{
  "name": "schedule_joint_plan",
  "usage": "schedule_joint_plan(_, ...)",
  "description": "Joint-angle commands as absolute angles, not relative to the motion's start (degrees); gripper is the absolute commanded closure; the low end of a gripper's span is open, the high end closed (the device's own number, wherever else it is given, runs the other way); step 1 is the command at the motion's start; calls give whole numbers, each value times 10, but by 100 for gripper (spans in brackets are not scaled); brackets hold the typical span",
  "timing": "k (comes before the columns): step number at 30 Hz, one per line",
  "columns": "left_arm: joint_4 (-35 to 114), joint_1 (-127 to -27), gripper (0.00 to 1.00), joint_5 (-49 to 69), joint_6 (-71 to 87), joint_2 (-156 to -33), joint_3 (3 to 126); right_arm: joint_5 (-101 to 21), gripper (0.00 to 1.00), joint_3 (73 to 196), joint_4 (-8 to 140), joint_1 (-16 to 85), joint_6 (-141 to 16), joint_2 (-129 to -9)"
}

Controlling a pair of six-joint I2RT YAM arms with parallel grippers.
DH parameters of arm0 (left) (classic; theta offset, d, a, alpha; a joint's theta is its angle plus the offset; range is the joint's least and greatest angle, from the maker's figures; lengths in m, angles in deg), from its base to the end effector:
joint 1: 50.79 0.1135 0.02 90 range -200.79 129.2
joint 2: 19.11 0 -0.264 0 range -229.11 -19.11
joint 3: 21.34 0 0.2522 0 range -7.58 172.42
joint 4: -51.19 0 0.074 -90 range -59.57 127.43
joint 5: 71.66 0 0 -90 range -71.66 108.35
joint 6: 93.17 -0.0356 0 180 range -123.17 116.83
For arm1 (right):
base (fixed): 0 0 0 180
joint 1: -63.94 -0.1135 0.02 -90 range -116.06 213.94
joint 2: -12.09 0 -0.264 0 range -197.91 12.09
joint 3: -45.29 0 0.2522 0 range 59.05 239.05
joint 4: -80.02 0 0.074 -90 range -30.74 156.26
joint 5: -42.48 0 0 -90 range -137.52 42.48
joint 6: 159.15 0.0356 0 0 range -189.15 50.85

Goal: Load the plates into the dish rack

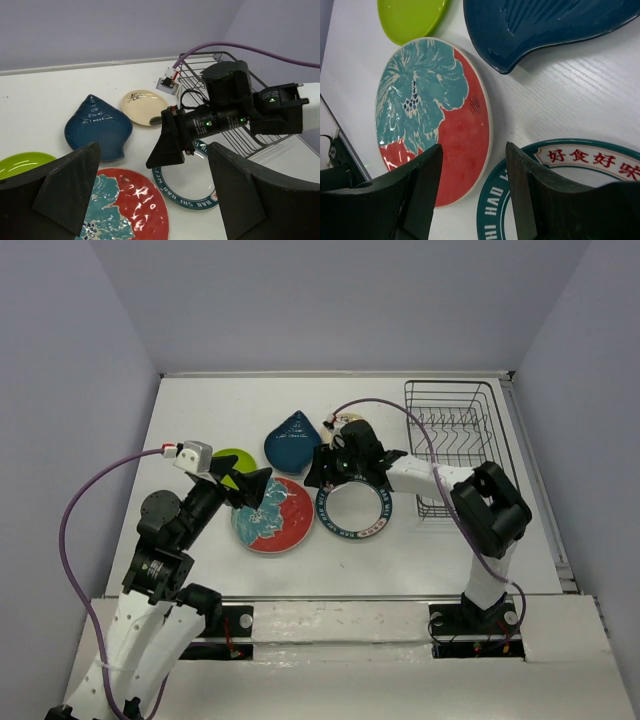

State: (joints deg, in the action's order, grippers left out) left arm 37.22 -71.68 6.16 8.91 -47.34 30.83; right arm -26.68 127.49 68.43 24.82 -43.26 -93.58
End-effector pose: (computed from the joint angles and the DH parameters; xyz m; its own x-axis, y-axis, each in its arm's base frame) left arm 0.1142 -0.0516 0.3595 0.0446 -0.2360 -0.9707 0.5645 0.8076 -0.1704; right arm 0.3104 0.2688 0.2056 -0.7571 -0.0897 -0.6472 -0.5391 0.6453 0.5413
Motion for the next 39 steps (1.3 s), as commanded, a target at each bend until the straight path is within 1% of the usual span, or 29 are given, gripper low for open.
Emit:
schedule_joint_plan(1,397,-714,1,46,83,-471,332,-237,42,1321,707,242,-452,-974)
schedule_joint_plan(6,399,-715,1,44,83,-471,331,-233,46,1368,683,237,-467,-1025)
schedule_joint_plan(10,399,-715,1,43,83,-472,331,-236,46,1395,665,231,-479,-1058)
schedule_joint_plan(20,399,-715,1,44,84,-470,331,-242,51,1377,648,203,-478,-1088)
schedule_joint_plan(24,400,-715,1,46,84,-468,331,-222,58,1351,687,203,-446,-1088)
schedule_joint_plan(25,400,-715,1,46,84,-468,331,-219,65,1332,698,203,-438,-1086)
schedule_joint_plan(26,400,-715,1,47,84,-467,330,-219,69,1324,713,203,-425,-1080)
schedule_joint_plan(27,401,-714,1,47,85,-467,330,-221,79,1317,719,203,-420,-1077)
schedule_joint_plan(30,402,-715,1,46,86,-467,329,-231,93,1301,727,203,-409,-1064)
schedule_joint_plan(35,402,-714,1,50,86,-464,329,-251,93,1282,729,203,-408,-1011)
schedule_joint_plan(39,402,-715,1,52,87,-459,329,-249,93,1272,733,203,-397,-925)
